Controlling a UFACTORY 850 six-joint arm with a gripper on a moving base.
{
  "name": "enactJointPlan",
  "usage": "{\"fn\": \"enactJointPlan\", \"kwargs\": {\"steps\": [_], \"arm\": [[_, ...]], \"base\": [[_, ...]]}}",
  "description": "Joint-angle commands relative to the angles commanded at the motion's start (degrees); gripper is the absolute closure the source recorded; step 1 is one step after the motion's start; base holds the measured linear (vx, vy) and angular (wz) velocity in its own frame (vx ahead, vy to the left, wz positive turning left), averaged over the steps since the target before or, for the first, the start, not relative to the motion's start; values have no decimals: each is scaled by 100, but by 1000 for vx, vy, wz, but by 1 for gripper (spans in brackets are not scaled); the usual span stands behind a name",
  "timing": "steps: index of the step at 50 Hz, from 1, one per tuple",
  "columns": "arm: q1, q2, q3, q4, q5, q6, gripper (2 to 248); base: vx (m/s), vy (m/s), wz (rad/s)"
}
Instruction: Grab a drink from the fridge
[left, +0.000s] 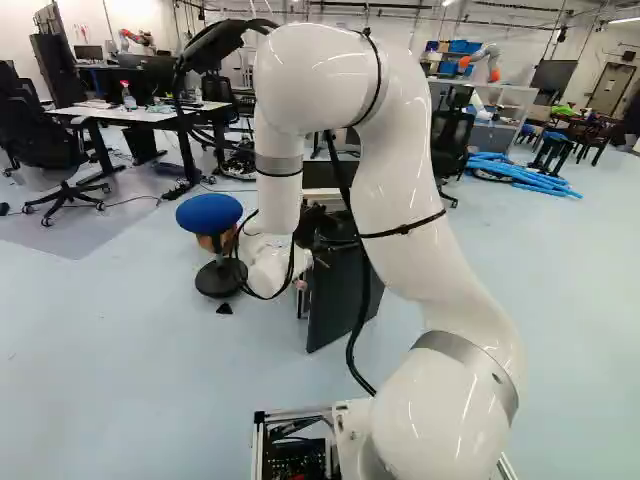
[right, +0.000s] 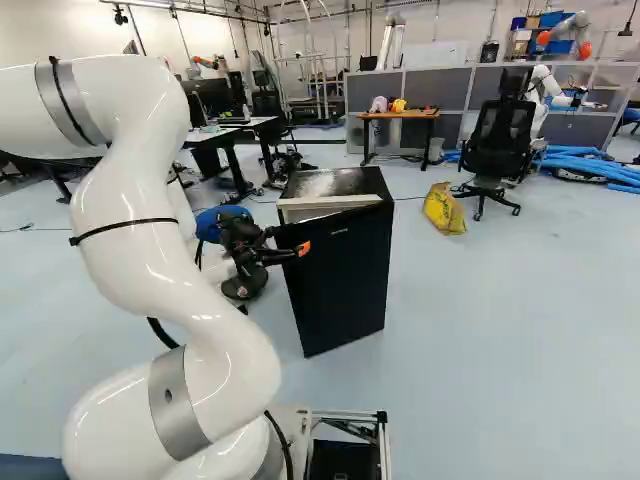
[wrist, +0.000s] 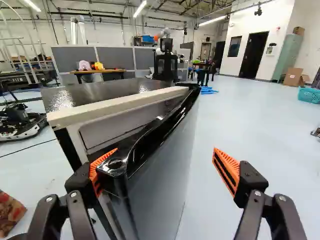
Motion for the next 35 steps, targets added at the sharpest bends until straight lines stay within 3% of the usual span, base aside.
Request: {"fn": "enactJointPlan", "kwargs": {"steps": [35], "arm": [[258, 312, 722, 697, 1, 0, 3]], "base": [[0, 0, 0]]}}
